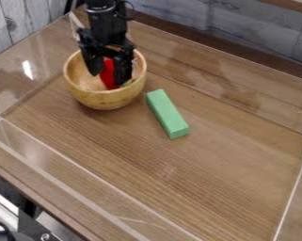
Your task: Move the red fruit to the right
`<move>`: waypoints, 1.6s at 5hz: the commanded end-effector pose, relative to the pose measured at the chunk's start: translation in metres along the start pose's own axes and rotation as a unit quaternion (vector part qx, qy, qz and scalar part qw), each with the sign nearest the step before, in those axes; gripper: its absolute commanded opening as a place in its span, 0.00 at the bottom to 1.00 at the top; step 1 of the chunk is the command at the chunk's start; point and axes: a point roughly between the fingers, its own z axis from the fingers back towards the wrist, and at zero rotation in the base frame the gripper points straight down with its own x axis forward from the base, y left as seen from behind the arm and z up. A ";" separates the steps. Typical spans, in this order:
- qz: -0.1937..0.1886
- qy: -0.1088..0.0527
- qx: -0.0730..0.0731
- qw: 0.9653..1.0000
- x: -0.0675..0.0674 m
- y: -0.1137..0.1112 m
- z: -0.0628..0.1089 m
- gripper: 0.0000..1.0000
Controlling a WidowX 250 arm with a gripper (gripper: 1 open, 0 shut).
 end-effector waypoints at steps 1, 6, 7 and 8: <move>0.001 -0.031 0.013 0.999 0.023 0.007 0.011 0.00; -0.019 -0.024 -0.002 1.000 0.035 0.014 -0.009 0.00; -0.017 -0.036 -0.007 0.999 0.024 0.019 0.011 0.00; -0.012 -0.048 -0.012 0.999 0.013 0.024 0.031 0.00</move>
